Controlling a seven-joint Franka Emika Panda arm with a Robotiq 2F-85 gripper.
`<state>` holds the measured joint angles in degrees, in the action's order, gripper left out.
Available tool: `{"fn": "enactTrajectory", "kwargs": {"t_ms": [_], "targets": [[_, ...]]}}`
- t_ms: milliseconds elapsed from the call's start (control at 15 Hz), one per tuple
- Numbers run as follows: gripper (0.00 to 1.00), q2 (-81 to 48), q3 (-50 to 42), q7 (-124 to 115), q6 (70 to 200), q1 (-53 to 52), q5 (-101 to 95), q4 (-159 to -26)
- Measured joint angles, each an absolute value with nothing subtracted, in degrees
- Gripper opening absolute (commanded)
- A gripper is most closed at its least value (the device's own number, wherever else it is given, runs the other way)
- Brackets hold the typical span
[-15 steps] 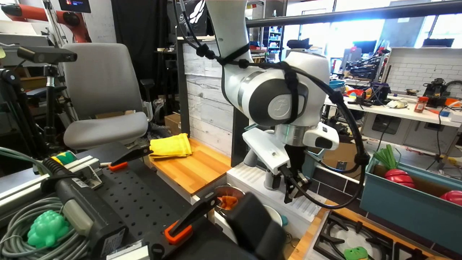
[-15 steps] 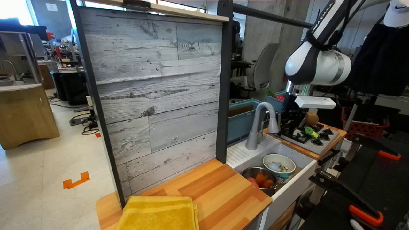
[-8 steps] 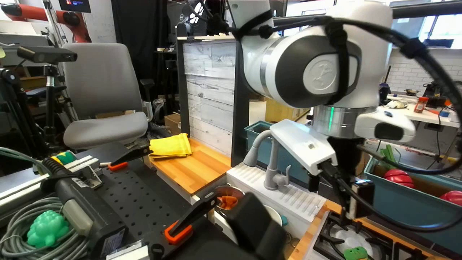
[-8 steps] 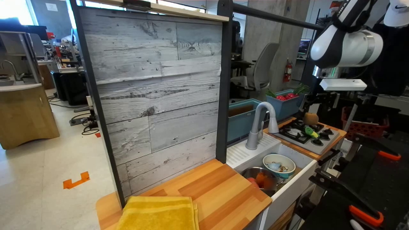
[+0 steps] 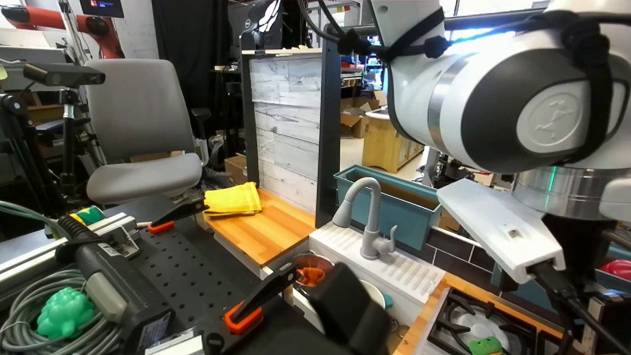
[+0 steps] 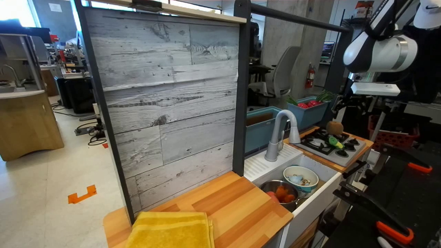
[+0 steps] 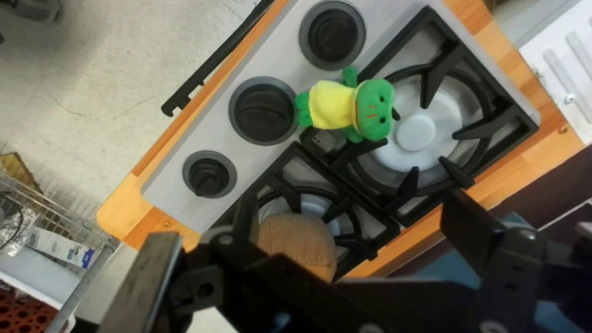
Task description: Pick the objects on the counter and the stove and put them in the pots in the sink, then wipe the counter with the cloth
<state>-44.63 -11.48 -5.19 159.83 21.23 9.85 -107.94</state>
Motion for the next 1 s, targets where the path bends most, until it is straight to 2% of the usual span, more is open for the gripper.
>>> {"fn": "enactTrajectory", "kwargs": {"t_ms": [133, 267, 400, 533, 867, 1000], "targets": [[0.97, -48.03, -10.95, -7.27, 158.19, 21.11, 9.85, -104.04], [0.87, -51.67, -10.70, -9.33, 156.46, 20.67, 9.85, -100.38], [0.64, -55.15, -10.67, -10.92, 154.58, 20.29, 9.85, -97.05], [0.47, -58.26, -10.68, -11.98, 153.50, 20.21, 9.85, -94.20], [0.11, -63.08, -10.47, -12.83, 152.08, 20.20, 9.86, -88.86], [0.01, -63.14, -10.17, -12.83, 151.88, 20.20, 9.86, -88.16]]}}
